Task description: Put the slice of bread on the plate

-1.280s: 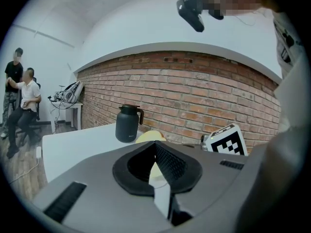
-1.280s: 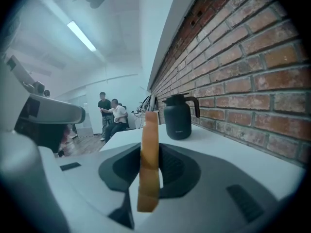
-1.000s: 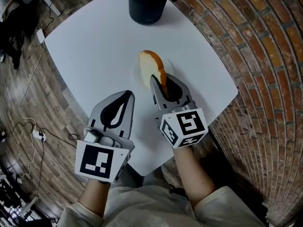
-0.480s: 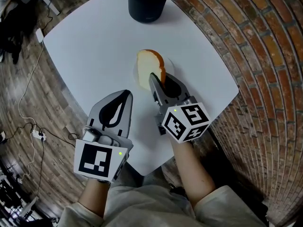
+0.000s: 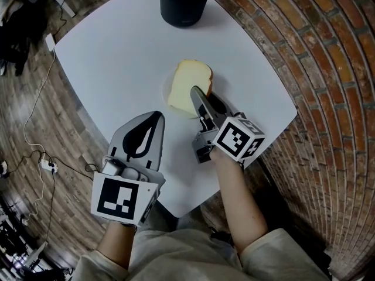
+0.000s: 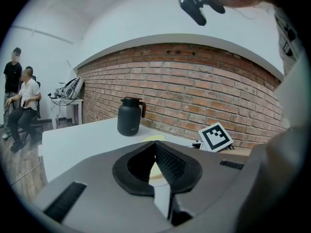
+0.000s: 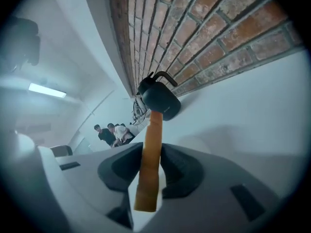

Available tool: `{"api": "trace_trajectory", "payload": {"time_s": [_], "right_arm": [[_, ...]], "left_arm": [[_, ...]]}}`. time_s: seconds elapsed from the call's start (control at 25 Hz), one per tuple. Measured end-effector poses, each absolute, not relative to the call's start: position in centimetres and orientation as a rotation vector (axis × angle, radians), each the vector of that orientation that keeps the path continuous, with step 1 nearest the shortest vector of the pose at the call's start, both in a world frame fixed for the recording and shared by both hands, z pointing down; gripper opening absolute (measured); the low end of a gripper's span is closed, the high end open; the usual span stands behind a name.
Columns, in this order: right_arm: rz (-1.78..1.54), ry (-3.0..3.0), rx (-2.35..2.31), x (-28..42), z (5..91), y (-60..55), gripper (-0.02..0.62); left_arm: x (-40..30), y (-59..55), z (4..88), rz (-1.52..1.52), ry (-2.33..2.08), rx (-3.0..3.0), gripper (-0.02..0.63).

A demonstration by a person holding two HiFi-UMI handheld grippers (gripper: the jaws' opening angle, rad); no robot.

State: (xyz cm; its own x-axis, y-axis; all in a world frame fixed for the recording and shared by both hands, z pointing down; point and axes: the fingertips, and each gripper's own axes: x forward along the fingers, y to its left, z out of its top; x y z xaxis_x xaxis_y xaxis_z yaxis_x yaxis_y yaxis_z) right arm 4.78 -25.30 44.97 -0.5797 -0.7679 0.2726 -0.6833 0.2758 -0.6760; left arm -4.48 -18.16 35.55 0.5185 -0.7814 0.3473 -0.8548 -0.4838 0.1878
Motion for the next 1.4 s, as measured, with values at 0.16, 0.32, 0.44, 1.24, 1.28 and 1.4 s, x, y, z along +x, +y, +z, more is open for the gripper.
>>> {"api": "trace_trajectory", "payload": {"time_s": [0.16,0.32,0.44,1.24,1.28,1.4], "right_arm": [[-1.175,2.501,-1.48,5.1,46.4,-25.4,0.172],[-1.121,2.626,-1.604,5.1,47.5,-25.0,0.213],[-1.039,2.719,-1.678,5.0,47.7,-24.7,0.221],[-1.059,2.715,-1.952,6.2,49.5,-23.9,0.425],[-1.05,2.718,-1.97,6.4,49.5,-23.9,0.426],[-1.043,2.695,-1.991,6.8,49.3,-23.9,0.428]], "left_arm": [[-4.5,-18.2,35.7,0.309,-1.362,2.419,0.011],[-4.6,-18.3,35.9,0.317,-1.371,2.408,0.011],[-4.7,-18.3,35.8,0.31,-1.371,2.412,0.011],[-4.4,-17.2,34.8,0.28,-1.368,2.446,0.011],[-4.3,-17.2,34.7,0.281,-1.365,2.445,0.011],[-4.2,-17.0,34.7,0.281,-1.363,2.446,0.011]]}}
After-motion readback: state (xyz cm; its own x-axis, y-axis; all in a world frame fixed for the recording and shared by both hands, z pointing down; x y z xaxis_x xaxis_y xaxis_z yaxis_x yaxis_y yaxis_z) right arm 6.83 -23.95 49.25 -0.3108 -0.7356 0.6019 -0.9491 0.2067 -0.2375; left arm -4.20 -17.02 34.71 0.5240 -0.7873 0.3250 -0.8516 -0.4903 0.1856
